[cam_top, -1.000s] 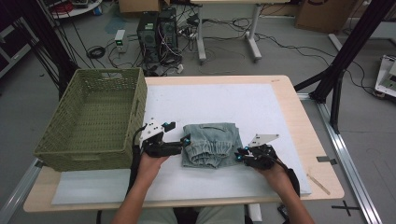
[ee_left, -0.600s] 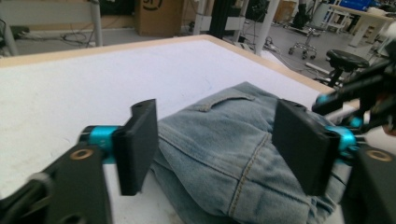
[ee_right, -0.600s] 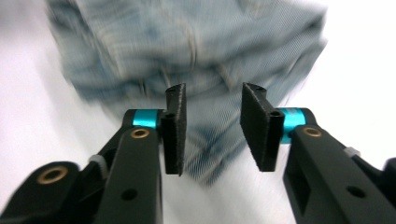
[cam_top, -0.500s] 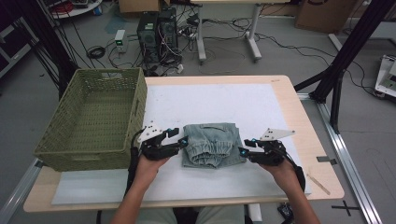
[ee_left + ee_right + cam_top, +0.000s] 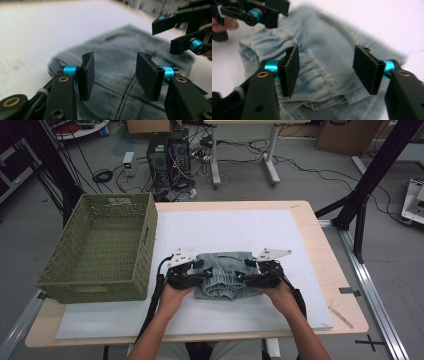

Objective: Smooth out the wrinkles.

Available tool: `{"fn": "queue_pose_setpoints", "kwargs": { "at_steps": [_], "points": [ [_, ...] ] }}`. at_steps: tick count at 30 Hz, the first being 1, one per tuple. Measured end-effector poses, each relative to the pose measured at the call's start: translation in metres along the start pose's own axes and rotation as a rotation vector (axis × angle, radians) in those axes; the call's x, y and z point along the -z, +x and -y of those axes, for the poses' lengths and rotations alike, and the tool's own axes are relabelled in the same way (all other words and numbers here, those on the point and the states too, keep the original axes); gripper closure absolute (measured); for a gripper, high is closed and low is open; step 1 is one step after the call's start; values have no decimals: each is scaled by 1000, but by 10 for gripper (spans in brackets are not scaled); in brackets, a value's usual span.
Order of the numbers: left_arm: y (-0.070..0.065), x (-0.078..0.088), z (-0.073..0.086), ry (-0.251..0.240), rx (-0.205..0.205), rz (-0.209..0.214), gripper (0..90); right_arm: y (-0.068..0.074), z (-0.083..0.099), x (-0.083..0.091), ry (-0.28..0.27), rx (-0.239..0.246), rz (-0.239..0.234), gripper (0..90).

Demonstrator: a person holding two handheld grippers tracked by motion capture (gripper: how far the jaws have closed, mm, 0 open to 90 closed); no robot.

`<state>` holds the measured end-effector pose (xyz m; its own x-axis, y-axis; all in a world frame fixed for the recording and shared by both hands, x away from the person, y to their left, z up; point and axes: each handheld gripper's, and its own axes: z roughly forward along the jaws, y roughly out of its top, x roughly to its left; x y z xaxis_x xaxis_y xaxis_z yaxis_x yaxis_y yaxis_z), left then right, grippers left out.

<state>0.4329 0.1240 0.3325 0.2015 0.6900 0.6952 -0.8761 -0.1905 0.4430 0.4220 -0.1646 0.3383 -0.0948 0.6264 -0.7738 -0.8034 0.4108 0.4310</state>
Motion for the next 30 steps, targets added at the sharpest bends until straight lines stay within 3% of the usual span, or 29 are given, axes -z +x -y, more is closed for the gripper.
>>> {"fn": "queue_pose_setpoints", "kwargs": {
  "at_steps": [1, 5, 11, 12, 14, 17, 20, 24, 30],
  "points": [
    [0, -1, 0, 3, 7, -1, 509, -1, 1, -4, 31, 1, 1, 413],
    [-5, -4, 3, 31, -36, 6, 565, -2, 6, -10, 84, 12, -2, 440],
    [-9, -5, 4, 29, -60, -4, 597, -2, 11, -6, 80, 15, -5, 447],
    [-9, -3, 2, 17, -62, -18, 568, -2, 11, -3, 70, 12, -1, 419],
    [-7, 3, -1, -16, -40, -42, 423, -3, 10, 4, 26, -4, 15, 337],
    [-6, 13, -5, -77, -45, -26, 275, -3, 9, 18, -44, -16, 31, 274],
    [-6, 23, -11, -134, -48, 1, 255, -6, 10, 30, -101, -25, 48, 228],
    [-7, 34, -20, -164, -66, 5, 231, -8, 13, 45, -166, -18, 73, 214],
    [-9, 42, -28, -189, -91, 7, 231, -11, 16, 61, -200, -11, 109, 214]
  ]
}}
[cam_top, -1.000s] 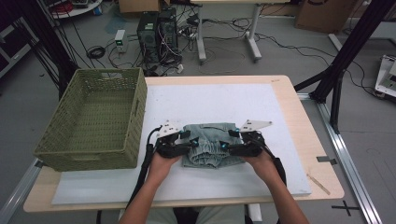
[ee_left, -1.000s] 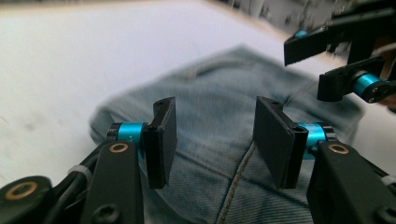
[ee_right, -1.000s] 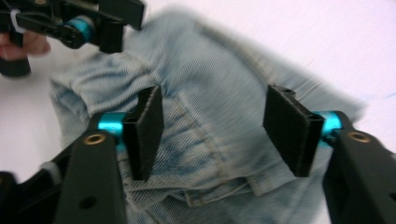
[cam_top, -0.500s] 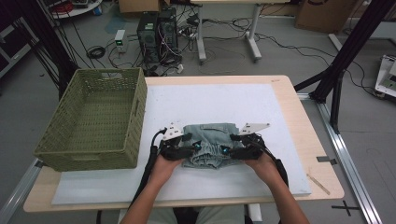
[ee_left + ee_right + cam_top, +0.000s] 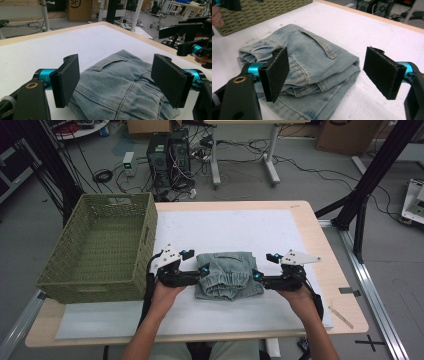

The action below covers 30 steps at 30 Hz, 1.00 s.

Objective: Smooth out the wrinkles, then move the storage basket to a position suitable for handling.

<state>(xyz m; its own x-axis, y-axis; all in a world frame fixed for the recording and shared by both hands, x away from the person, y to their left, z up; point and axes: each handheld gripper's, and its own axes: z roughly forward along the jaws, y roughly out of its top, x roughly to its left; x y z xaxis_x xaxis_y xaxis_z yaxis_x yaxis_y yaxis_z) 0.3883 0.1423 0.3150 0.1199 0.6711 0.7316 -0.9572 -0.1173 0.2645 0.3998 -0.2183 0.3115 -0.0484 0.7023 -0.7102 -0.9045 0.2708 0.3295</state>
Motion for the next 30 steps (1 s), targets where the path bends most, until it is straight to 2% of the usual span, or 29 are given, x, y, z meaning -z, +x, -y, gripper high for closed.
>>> {"fn": "queue_pose_setpoints", "kwargs": {
  "at_steps": [10, 14, 30],
  "points": [
    [-3, 6, -5, -29, -16, -8, 231, -3, 1, 13, 2, 12, 21, 214],
    [-3, 12, -10, -47, -20, -11, 231, -6, 2, 19, -4, -1, 30, 214],
    [1, 29, -20, -81, -18, -35, 231, -8, 5, 22, -10, -14, 41, 214]
  ]
}}
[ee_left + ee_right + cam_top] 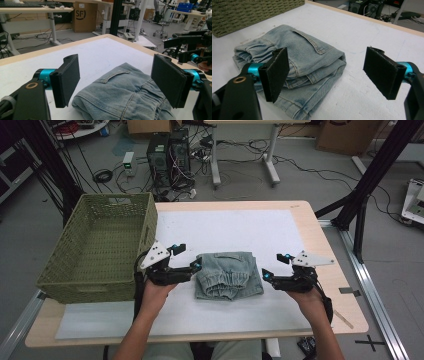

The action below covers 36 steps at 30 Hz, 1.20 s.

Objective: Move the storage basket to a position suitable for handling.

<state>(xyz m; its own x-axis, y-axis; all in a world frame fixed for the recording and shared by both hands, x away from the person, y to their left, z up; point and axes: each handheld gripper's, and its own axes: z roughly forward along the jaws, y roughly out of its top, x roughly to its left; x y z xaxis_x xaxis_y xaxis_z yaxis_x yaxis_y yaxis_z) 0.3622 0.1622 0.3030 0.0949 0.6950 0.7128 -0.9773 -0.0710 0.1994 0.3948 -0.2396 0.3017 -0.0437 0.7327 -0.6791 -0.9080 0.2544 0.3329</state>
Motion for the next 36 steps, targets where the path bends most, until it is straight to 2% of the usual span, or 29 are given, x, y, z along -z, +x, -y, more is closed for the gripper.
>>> {"fn": "queue_pose_setpoints", "kwargs": {
  "at_steps": [4, 7, 16, 18, 20, 26, 33, 36],
  "points": [
    [2, 8, -3, -12, -1, -15, 231, -1, 1, 2, -5, -7, 4, 214],
    [6, 19, -5, -6, 4, -51, 231, -2, 2, 2, -3, -8, 3, 214],
    [22, 62, -16, -59, 21, -115, 231, 0, 0, -1, -6, -5, -7, 214],
    [28, 71, -19, -71, 27, -123, 225, 0, 0, -1, -8, -4, -6, 214],
    [33, 80, -21, -75, 27, -150, 197, 0, 0, -1, -12, -10, -10, 214],
    [53, 110, -29, -92, 21, -206, 199, -1, 0, 0, -20, -17, -6, 214],
    [75, 141, -35, -93, 19, -276, 199, -2, 1, 1, -21, -16, -2, 214],
    [87, 155, -37, -90, 8, -320, 199, -2, 1, 1, -21, -14, -2, 214]
  ]
}}
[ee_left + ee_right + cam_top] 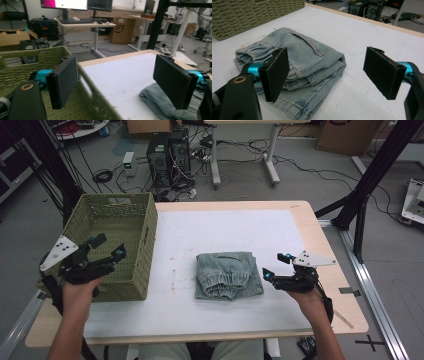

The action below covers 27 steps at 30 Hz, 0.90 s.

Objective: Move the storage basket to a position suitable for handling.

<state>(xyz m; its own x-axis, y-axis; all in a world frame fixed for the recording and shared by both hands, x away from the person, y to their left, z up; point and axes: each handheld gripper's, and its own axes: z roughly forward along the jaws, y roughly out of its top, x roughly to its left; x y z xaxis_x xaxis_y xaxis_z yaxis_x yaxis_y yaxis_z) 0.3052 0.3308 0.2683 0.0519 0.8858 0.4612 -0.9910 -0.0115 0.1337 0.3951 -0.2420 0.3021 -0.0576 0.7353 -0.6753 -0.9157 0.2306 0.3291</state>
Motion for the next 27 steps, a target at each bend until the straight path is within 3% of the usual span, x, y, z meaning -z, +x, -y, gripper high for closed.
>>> {"fn": "queue_pose_setpoints", "kwargs": {
  "at_steps": [5, 10, 18, 20, 27],
  "points": [
    [35, 17, -3, 10, 18, -99, 200, -1, 1, 1, 0, -6, 4, 214],
    [63, 32, -1, -8, 29, -140, 200, -1, 1, 1, 3, -10, 7, 214],
    [92, 47, 9, 2, 44, -190, 202, 0, 2, 1, 5, -9, 8, 214],
    [104, 54, 13, 26, 51, -233, 204, 0, 2, 1, 7, -9, 10, 214],
    [126, 66, 25, 62, 72, -290, 205, -1, 3, 2, 7, -13, 15, 214]
  ]
}}
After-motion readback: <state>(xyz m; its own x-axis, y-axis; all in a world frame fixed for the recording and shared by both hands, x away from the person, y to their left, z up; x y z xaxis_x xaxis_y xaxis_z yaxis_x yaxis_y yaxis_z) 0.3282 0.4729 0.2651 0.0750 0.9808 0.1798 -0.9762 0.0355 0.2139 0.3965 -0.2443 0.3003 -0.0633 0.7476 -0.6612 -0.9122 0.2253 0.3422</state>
